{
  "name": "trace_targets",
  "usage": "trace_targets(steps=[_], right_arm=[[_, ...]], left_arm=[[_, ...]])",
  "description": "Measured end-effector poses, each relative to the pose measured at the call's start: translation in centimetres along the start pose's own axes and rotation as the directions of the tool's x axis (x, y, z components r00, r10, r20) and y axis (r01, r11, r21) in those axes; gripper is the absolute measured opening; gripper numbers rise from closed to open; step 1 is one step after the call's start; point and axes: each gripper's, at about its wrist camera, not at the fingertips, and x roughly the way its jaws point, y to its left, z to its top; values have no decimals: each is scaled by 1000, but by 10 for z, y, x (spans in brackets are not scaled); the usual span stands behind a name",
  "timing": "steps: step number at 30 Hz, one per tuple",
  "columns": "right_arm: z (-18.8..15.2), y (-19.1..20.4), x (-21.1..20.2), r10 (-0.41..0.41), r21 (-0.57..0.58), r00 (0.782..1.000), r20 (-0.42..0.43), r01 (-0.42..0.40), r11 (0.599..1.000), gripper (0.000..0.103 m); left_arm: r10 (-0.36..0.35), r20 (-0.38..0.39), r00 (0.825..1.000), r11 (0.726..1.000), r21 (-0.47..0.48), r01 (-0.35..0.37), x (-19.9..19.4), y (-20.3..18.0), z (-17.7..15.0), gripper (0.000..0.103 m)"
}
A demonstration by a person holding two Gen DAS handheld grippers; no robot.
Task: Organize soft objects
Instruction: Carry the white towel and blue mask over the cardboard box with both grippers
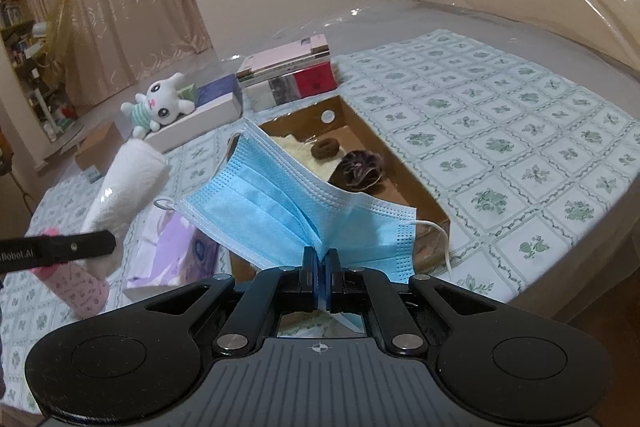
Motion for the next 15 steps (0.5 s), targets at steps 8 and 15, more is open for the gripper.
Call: trace_targets(steps=[8,15], right_arm=[[18,-12,14,-8,55,1000,7,8,998,3],[36,-25,36,31,138,1000,1,-31,990,3]], left_arm=[[-13,-27,1000,1000,-19,12,27,-12,3,26],[-22,-40,999,999,-36,20,54,-22,11,26]])
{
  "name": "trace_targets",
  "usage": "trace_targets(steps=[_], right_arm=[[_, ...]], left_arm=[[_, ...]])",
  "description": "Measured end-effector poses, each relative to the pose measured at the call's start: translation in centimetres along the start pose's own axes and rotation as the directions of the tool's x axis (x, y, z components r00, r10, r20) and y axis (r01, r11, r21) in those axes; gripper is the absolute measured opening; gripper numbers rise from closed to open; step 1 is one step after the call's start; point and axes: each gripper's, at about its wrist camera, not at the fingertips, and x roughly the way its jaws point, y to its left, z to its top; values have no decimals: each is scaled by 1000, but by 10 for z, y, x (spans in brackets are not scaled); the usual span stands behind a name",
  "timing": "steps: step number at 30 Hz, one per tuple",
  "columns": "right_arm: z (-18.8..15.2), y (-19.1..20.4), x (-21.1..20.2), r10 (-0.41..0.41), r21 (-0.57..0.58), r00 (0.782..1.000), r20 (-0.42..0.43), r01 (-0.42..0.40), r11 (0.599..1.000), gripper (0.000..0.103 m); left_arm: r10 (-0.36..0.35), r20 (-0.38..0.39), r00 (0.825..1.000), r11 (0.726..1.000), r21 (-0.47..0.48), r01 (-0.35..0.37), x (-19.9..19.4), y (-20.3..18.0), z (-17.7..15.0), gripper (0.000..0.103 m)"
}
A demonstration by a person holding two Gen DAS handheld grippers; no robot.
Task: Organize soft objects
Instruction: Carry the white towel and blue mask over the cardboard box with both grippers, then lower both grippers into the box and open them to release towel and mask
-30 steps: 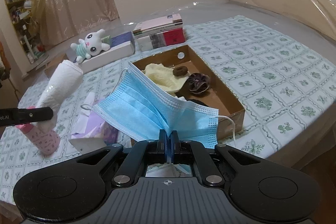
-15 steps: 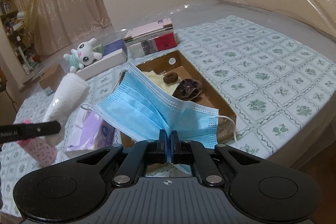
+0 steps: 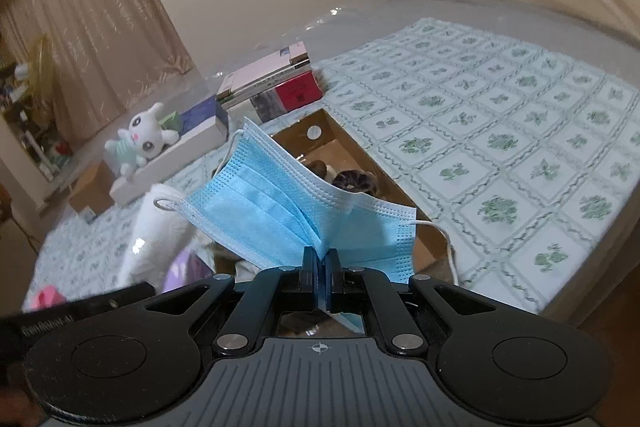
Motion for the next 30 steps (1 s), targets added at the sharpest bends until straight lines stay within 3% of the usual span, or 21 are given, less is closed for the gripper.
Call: trace_targets(steps=[6,10,15,22,30], right_arm=[[17,-13,30,59,102,998,-26,-56,993,3],[25,-35,59,135,245,989,-51,-119,962,3],[31,-62,83,83,302,993,-84,-54,952,3],[22,-68,95,-22,216,989,-143,53,975,3],[15,-50,106,-104,69,978,-179,118,991,3]], left_arm=[[-3,-13,1000,1000,-10,3,24,-9,6,26],[1,-23,1000,1000,-6,-1,40,-13,9,26],[4,-37,999,1000,-6,-5,56,-17,10,26],[10,-67,998,1000,-3,-10,79,-24,6,27],[32,-81,996,999,31,-30,94,-35,3,27]])
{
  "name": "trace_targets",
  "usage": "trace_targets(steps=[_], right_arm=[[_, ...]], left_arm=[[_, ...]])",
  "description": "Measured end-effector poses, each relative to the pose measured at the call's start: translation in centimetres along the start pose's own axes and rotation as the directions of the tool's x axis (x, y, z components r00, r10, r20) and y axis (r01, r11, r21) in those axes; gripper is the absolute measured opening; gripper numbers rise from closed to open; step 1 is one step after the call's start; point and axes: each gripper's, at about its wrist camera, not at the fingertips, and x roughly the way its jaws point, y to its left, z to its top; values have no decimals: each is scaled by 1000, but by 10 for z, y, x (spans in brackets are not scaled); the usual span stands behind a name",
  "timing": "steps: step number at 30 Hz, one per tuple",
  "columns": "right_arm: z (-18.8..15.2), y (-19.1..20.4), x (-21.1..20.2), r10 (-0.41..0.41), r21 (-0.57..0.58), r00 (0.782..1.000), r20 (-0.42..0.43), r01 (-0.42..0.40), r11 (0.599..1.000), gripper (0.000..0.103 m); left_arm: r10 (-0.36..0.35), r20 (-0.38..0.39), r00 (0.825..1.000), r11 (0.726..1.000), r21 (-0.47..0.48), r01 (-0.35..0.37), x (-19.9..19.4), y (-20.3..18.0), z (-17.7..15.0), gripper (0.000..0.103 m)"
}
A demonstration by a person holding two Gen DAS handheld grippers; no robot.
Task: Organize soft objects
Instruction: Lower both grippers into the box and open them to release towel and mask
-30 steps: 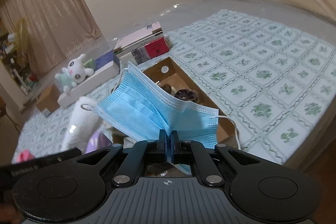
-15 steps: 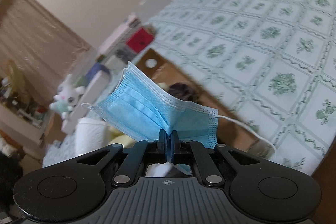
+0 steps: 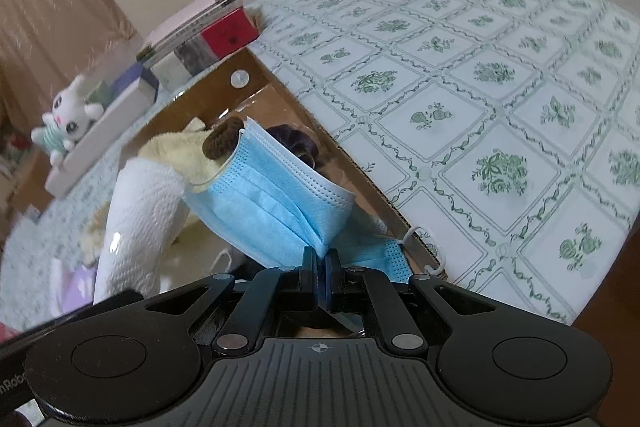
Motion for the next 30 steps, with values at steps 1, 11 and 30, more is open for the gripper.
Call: trace_targets(steps=[1,11,30], right_arm=[[0,1,1,-4,-9,1000,-2,4,1000,3],[-5,4,1,-7,-54,1000,-8,6,999,3],[-10,4,-24,40,-73,998,43,-37,997,39]], left_arm=[[3,-1,1000,1000,4,-3,1,-1,-1,28],[13,-17,1000,999,42,-13,8,-4,-4,35],[0,62,998,999,38,-2,-40,10,-6,50]])
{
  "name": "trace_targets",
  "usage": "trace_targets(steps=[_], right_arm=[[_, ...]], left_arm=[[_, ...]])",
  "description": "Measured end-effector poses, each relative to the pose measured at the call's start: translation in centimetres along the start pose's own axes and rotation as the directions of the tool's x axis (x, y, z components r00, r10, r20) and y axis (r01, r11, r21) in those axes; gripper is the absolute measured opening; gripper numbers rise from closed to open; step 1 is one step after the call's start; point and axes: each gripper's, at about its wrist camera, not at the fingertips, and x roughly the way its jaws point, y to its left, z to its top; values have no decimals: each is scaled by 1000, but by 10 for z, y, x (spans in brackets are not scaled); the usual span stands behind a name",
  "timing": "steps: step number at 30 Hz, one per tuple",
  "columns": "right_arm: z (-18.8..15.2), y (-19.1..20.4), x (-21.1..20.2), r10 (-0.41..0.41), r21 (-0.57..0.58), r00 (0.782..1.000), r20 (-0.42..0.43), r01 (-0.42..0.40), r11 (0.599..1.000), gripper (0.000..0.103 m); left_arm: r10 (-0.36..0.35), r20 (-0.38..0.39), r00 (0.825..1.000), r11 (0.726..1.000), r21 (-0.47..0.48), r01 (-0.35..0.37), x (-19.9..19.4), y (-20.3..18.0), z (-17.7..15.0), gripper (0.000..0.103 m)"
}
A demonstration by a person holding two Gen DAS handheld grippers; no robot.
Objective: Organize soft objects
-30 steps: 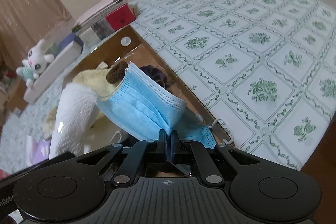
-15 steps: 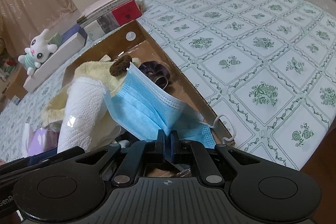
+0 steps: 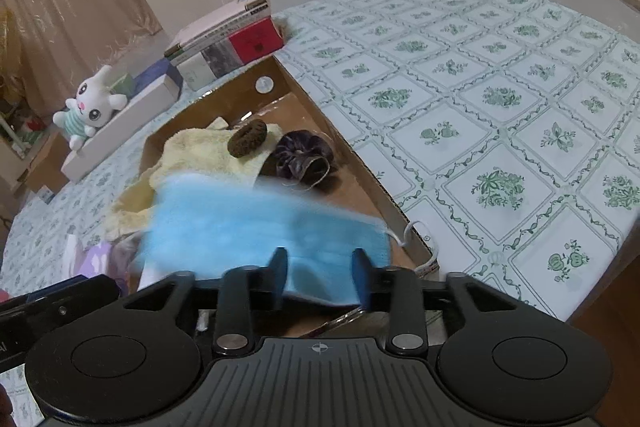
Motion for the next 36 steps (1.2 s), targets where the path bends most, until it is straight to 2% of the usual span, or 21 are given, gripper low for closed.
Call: trace_targets(steps=[11,21,25,29,30,32,34,36], right_arm=[[-11,6,-29,45,26,998,42,-46,999,42],[-40,18,-60,62,7,996,63,-62,998,46],[-52,23,-72,59,-16,996,71,-58,998,50],[-63,28,-85,54,-38,995,79,-51,998,54],[-66,30,-87,55,-46,995,81,-51,998,56],[-71,34,-93,56,-67,995,82,-51,996,64],[-76,40,-99,56,-88,995,86,-49,995,71],[-81,45,-104,54,-111,994,91,-44,993,74]], left_arm=[[20,8,1000,1000,-22,-20,-26,10,-15,50],[47,7,999,999,-22,-47,-48,9,-30,53],[57,8,998,998,-23,-57,-58,9,-40,65],[73,8,997,997,-26,-73,-67,12,-51,70],[76,6,997,997,-29,-75,-70,13,-53,76],[90,13,996,995,-33,-89,-75,15,-58,82],[100,20,995,995,-34,-99,-81,18,-63,85],[101,21,995,994,-44,-100,-87,22,-67,88]])
